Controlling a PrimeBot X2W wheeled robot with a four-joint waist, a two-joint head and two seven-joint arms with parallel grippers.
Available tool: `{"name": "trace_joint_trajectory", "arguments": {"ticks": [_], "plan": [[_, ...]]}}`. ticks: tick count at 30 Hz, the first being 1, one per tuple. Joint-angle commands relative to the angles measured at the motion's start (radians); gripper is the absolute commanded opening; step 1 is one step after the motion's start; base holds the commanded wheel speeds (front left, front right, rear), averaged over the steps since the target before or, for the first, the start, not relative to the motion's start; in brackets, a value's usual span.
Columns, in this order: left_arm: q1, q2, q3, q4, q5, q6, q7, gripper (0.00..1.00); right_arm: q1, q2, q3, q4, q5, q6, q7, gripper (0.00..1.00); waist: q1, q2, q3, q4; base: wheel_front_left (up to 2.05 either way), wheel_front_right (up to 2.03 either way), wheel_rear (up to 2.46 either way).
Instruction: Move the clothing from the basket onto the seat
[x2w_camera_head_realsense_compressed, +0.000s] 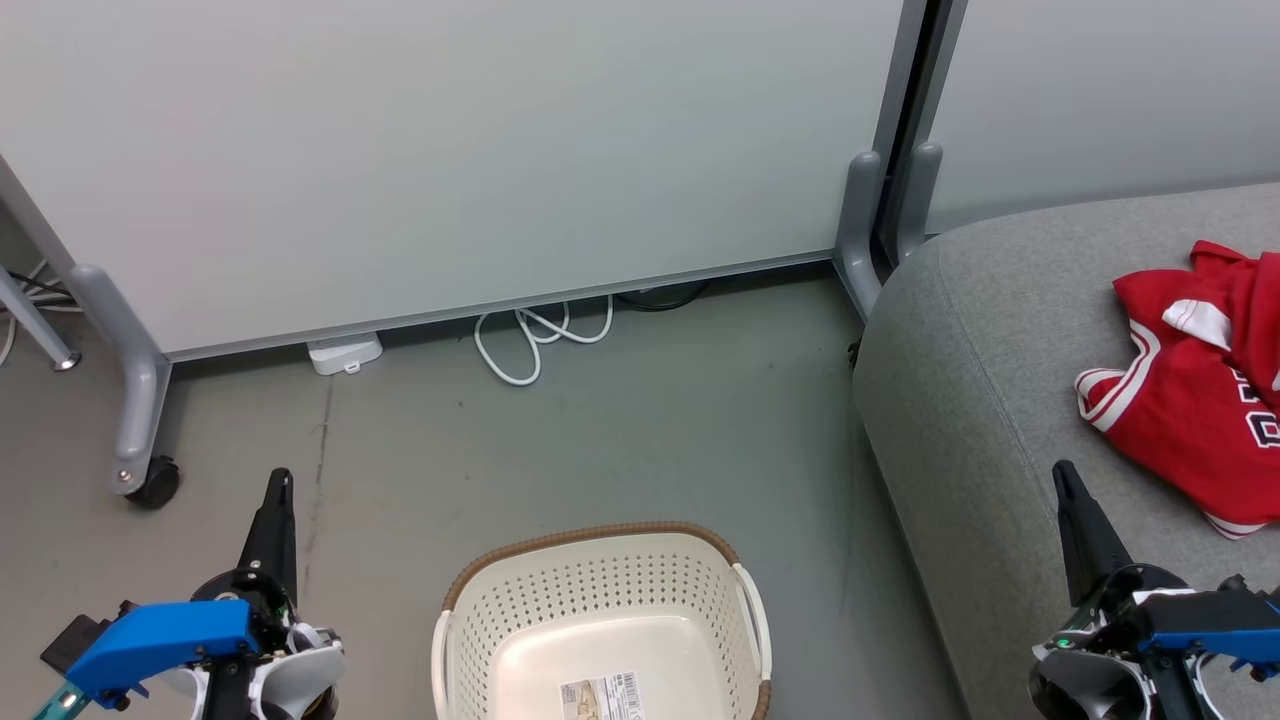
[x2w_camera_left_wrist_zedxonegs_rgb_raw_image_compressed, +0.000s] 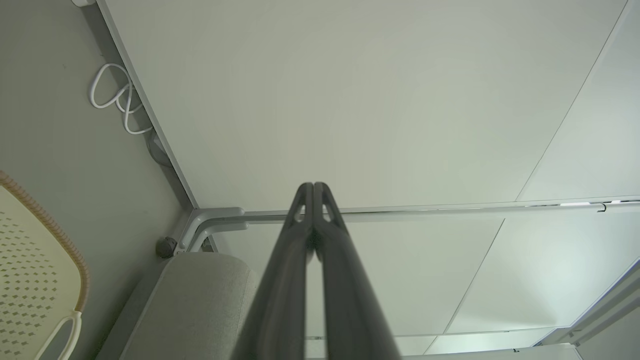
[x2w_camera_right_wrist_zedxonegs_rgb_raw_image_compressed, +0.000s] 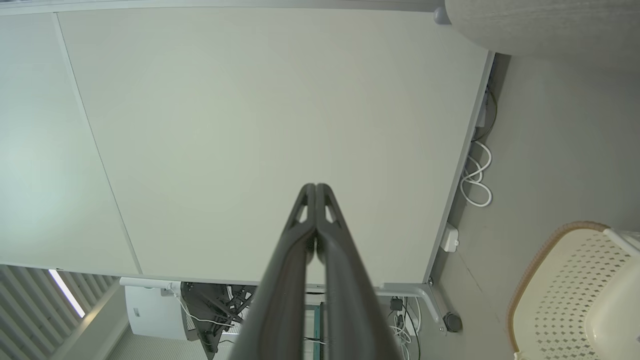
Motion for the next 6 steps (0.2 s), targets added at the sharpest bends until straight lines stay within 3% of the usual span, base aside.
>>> {"name": "trace_joint_trajectory", "arguments": {"ticks": [1,6], "plan": [[-0.014,0.003,0.004,-0.005,-0.021,-0.006,0.006,0.0,-0.014,0.002,-0.003,-0.002,0.021,0.0,0.007,0.0,-0.0001,0.0,-0.001,-0.001,0.0,0.0,0.0],[-0.012,0.003,0.004,-0.005,-0.02,-0.006,0.007,0.0,-0.014,0.002,-0.003,-0.002,0.021,0.0,0.008,0.0,-0.0001,0.0,-0.001,-0.002,0.0,0.0,0.0]]}}
